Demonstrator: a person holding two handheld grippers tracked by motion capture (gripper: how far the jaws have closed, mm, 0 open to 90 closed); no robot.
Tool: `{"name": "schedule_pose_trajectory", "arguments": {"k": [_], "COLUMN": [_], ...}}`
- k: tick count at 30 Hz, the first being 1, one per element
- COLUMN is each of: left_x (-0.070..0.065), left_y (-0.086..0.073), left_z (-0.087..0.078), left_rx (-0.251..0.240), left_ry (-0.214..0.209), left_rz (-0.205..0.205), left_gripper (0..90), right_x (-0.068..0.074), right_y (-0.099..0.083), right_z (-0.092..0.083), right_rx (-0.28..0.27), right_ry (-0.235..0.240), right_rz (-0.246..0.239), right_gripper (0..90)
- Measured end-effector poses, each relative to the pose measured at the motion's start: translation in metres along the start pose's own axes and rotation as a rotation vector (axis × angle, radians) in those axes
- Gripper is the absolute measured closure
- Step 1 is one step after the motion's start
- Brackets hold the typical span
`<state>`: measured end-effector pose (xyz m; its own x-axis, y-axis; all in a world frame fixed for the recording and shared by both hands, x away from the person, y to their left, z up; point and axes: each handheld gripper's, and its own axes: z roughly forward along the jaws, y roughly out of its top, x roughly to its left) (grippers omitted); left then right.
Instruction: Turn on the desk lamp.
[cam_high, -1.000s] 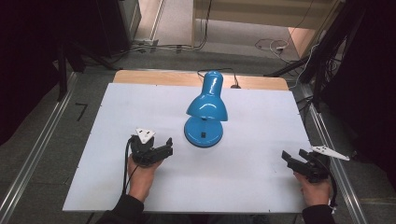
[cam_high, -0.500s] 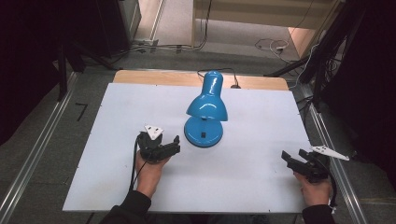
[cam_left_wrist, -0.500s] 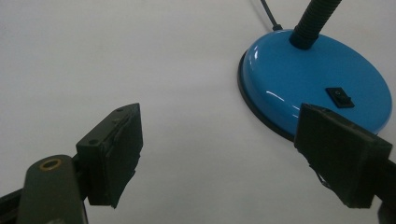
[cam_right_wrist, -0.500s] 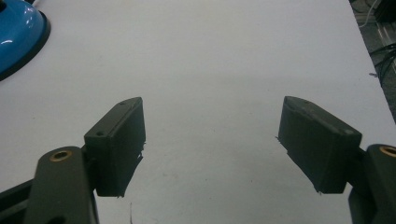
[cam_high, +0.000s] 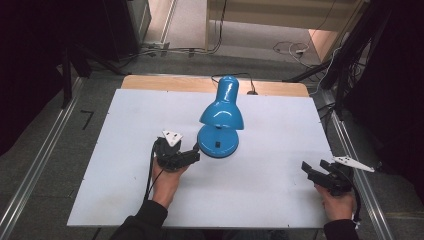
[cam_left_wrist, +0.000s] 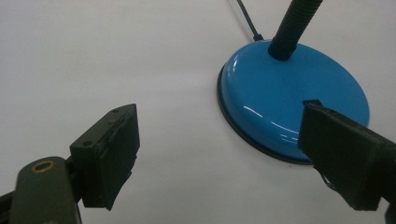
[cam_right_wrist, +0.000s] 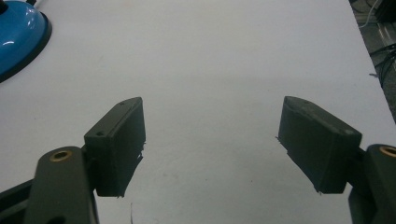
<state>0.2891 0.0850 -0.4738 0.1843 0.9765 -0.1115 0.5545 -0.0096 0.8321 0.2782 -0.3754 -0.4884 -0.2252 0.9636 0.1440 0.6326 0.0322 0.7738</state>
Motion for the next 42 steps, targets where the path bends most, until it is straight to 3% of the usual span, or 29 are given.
{"name": "schedule_pose_trajectory", "arguments": {"k": [30, 37, 42], "left_x": [-0.029, -0.036, -0.042], "left_y": [0.01, 0.01, 0.01], "left_z": [0.021, 0.028, 0.034], "left_rx": [0.005, -0.006, -0.011], "left_ry": [-0.005, -0.015, -0.034], "left_rz": [0.04, 0.057, 0.074], "left_gripper": [15.7, 22.2, 32.3], "right_x": [0.001, 0.0, 0.0], "right_y": [0.0, 0.0, 0.0], "right_z": [0.0, 0.0, 0.0], "right_rx": [-0.005, -0.005, -0.006], "right_ry": [0.007, 0.008, 0.011], "right_rz": [0.0, 0.003, 0.004], "right_gripper": [21.5, 21.5, 21.5]}}
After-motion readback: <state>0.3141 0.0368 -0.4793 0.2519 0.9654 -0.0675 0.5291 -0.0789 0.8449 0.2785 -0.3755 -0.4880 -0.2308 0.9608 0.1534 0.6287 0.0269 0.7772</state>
